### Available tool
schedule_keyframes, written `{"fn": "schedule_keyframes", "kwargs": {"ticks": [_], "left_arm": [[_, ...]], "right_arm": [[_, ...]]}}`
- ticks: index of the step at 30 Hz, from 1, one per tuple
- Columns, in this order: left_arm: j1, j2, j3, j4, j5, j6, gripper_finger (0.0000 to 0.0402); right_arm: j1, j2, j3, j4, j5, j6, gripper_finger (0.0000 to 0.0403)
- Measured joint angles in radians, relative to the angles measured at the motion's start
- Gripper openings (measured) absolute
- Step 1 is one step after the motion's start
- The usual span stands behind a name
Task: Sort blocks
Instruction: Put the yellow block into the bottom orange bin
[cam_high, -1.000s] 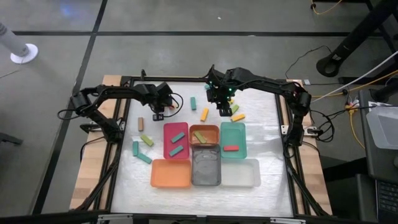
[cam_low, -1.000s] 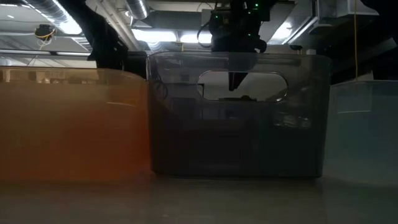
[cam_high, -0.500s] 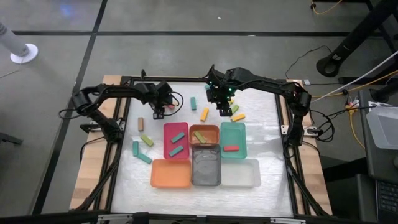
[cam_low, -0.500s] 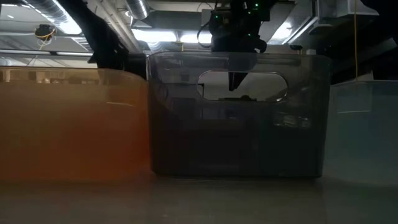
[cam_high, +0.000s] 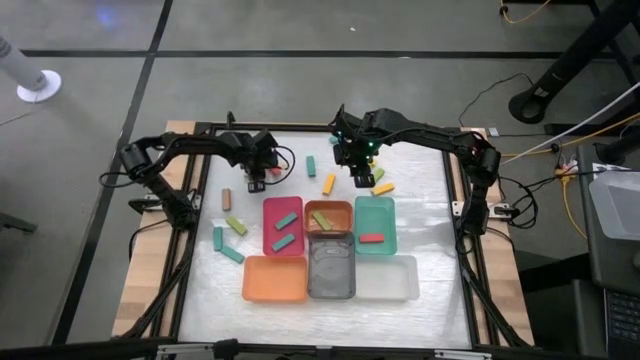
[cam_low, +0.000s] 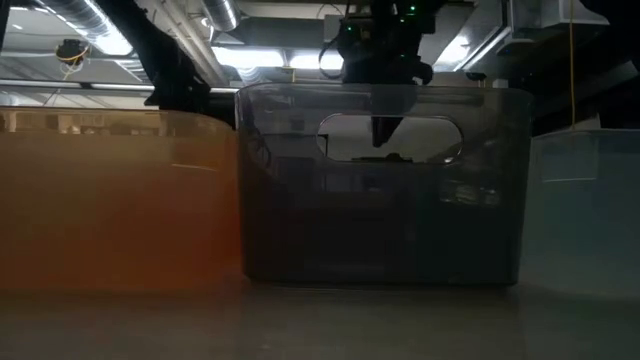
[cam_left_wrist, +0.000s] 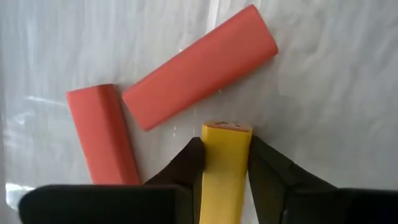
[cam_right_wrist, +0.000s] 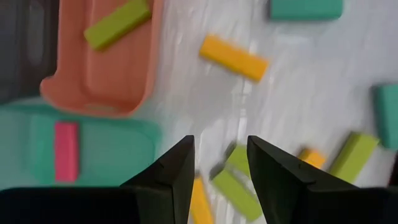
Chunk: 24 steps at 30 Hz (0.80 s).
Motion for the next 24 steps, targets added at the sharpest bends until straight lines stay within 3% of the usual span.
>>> {"fn": "schedule_keyframes", "kwargs": {"ticks": [11,16,21,24], "left_arm": [[-0.008,-0.067,0.073,-0.022,0.066,-0.104,0.0078],[-0.024,-0.148,0.09,-0.02,0.188,-0.155,0.0078],[-0.067,-0.243,0.089,-0.022,0.338,-0.24,0.0078],[-0.113,-0.292,0.089,-0.008,0.433,-0.308,0.0078]], "right_arm": [[-0.008,-0.054,0.0,-0.139,-0.013,-0.007,0.0147],[-0.063,-0.101,-0.024,-0.131,-0.119,-0.054,0.0147],[-0.139,-0.142,-0.15,-0.056,-0.281,-0.105,0.0147],[-0.173,-0.145,-0.231,0.001,-0.306,-0.105,0.0147]]}}
